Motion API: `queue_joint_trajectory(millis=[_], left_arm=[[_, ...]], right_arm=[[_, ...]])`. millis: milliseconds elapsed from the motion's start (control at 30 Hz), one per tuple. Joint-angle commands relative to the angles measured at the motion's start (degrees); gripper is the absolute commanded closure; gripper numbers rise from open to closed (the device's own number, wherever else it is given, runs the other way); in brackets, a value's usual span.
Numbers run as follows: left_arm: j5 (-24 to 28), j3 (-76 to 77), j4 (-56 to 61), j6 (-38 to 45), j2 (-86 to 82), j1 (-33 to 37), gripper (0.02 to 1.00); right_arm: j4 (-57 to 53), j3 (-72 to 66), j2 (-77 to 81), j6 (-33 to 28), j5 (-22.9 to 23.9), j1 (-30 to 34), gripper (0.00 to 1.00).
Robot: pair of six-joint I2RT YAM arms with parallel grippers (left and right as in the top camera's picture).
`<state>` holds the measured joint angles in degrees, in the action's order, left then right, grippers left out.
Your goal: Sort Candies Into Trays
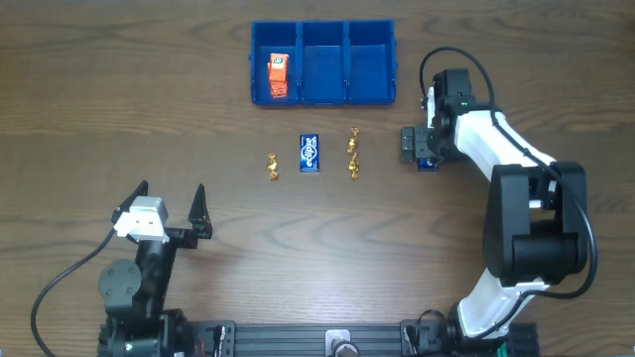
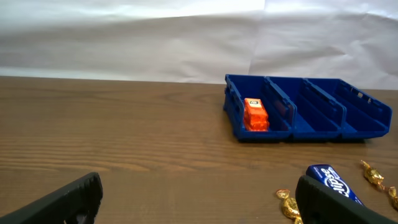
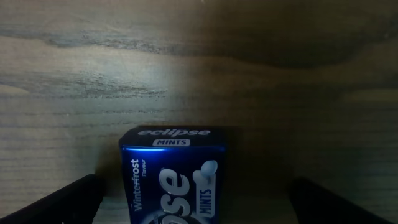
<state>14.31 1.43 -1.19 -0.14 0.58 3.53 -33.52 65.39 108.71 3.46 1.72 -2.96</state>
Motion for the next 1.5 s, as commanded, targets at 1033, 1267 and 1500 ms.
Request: queue_joint_trajectory(millis=[1033, 1267, 1500], left_arm=[[1.20, -1.16, -1.81, -0.02, -0.35, -0.22, 0.020], [1.20, -1.16, -1.79, -0.02, -0.35, -0.22, 0.020], [1.18, -1.16, -1.81, -0.02, -0.35, -0.22, 0.023]], right_arm=[[-9.75, 14.71, -3.67, 3.87, -1.33, -5.92, 0.965], [-14.60, 34.05, -3.08, 11.76, 4.35, -14.78, 0.965], [-12.55, 47.19, 3.91, 11.80, 9.88, -20.52, 0.965]])
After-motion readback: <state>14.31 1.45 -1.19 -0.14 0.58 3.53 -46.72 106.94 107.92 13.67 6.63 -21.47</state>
